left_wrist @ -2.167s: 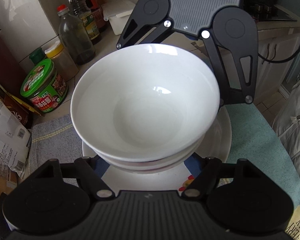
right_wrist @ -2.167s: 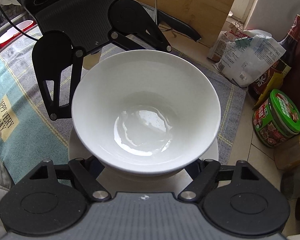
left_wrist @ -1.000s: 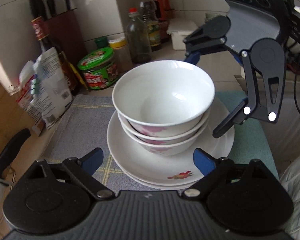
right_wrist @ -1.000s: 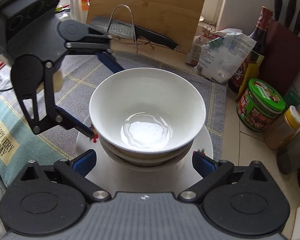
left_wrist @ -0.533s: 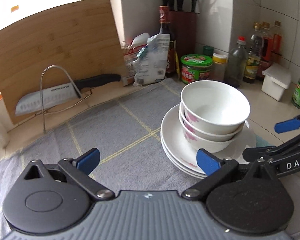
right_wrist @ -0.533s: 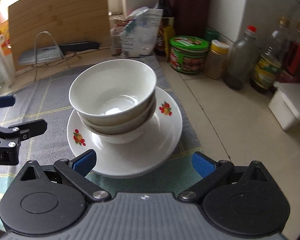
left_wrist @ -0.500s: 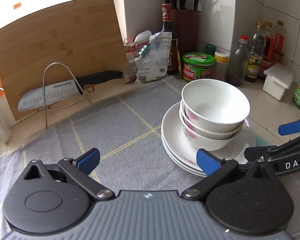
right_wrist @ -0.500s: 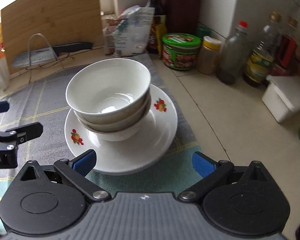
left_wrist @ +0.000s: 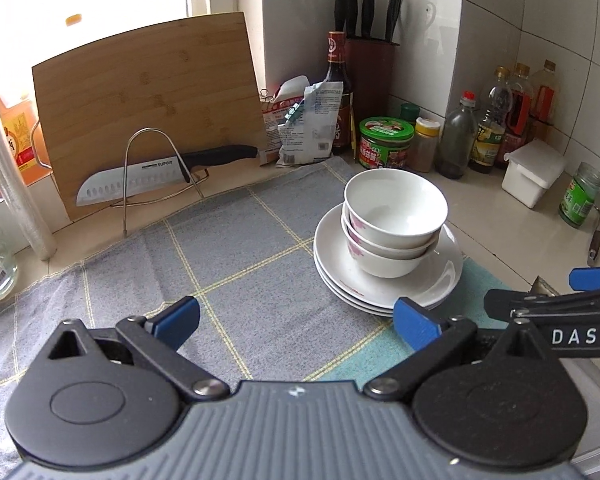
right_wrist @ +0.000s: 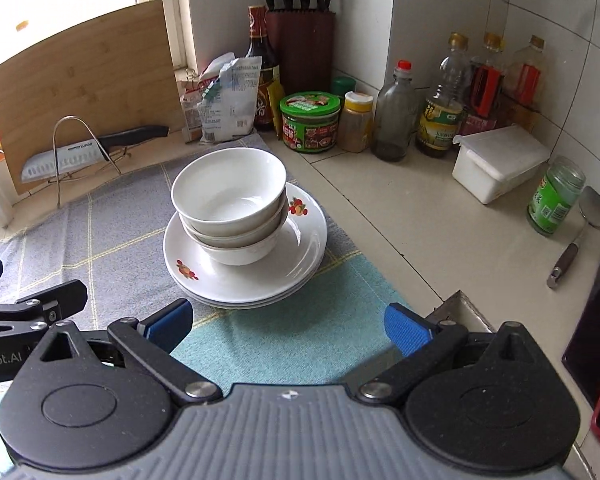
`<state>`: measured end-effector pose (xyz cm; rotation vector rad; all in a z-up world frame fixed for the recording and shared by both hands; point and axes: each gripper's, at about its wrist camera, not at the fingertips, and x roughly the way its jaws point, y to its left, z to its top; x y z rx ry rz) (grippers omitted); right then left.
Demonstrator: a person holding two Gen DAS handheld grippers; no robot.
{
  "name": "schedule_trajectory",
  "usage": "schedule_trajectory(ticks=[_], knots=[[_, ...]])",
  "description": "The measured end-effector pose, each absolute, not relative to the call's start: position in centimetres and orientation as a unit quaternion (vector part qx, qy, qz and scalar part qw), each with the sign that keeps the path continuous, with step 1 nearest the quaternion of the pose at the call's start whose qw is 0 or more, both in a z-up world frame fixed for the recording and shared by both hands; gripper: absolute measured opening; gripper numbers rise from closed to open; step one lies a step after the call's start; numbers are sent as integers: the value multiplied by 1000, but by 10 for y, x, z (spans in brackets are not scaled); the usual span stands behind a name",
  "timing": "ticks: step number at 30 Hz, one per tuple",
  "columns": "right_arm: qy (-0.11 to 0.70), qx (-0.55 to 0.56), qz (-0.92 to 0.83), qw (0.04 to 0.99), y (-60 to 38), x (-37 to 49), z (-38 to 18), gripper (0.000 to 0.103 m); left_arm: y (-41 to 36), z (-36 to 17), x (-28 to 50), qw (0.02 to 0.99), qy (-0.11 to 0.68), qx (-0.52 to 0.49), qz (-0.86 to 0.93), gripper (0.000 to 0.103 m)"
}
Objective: Organize plates and bowls
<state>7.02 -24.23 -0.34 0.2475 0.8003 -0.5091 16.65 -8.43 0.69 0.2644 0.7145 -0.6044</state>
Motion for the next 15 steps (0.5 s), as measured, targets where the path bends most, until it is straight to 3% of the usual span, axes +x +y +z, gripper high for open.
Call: schedule_trajectory(ticks=[15], knots=[[373, 118, -252, 885, -223, 56, 5, 103, -67, 16, 149, 888, 345, 120, -279, 102]])
